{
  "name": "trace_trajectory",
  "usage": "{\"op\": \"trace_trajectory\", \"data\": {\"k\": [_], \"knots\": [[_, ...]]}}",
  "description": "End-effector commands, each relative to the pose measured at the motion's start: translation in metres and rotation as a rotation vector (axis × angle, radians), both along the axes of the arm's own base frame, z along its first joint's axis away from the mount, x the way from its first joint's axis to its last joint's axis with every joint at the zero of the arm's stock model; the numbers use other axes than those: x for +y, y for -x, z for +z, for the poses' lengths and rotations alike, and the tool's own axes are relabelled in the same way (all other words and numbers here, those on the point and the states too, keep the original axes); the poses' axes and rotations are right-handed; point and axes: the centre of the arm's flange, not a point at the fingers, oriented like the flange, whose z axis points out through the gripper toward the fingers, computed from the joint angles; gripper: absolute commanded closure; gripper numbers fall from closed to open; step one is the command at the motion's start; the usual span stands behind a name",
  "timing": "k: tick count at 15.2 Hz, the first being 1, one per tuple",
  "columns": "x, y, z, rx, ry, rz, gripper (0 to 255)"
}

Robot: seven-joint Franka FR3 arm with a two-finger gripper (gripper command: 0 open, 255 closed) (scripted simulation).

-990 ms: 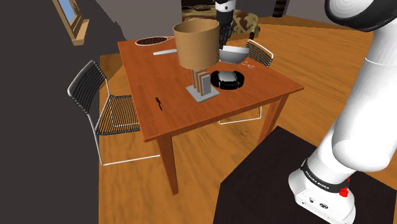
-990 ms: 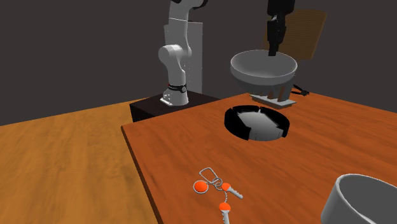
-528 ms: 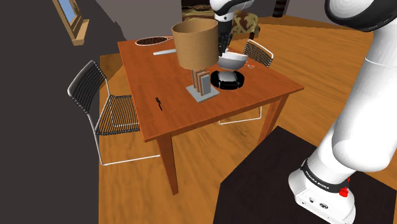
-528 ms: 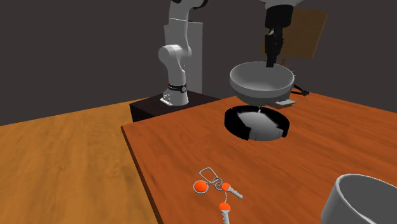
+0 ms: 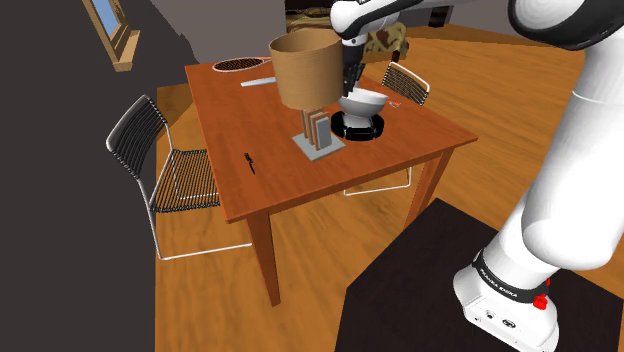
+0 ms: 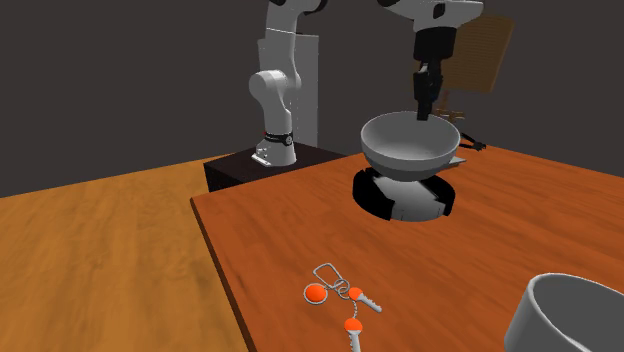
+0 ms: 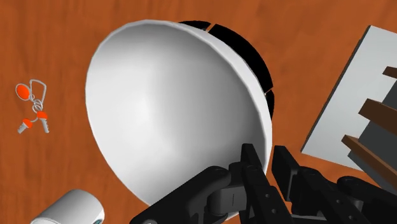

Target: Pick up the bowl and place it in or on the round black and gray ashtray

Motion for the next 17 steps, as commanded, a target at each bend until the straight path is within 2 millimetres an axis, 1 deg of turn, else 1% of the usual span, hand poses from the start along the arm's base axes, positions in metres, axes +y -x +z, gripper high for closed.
{"op": "trace_trajectory", "data": {"k": [1,3,11,12,13,14,16,17], "knots": [[0.006,-0.001,-0.023,0.024,0.004,0.011,255],[0.006,-0.001,-0.037,0.024,0.004,0.011,255],[0.006,-0.001,-0.037,0.024,0.004,0.011,255],[0.007,-0.008,-0.035,0.024,0.005,0.01,0],[0.014,-0.01,-0.038,0.023,0.004,0.011,0],[0.016,-0.016,-0.036,0.023,0.004,0.01,0],[0.016,-0.014,-0.028,0.022,0.004,0.009,0],[0.006,-0.001,-0.037,0.024,0.004,0.011,0]]}}
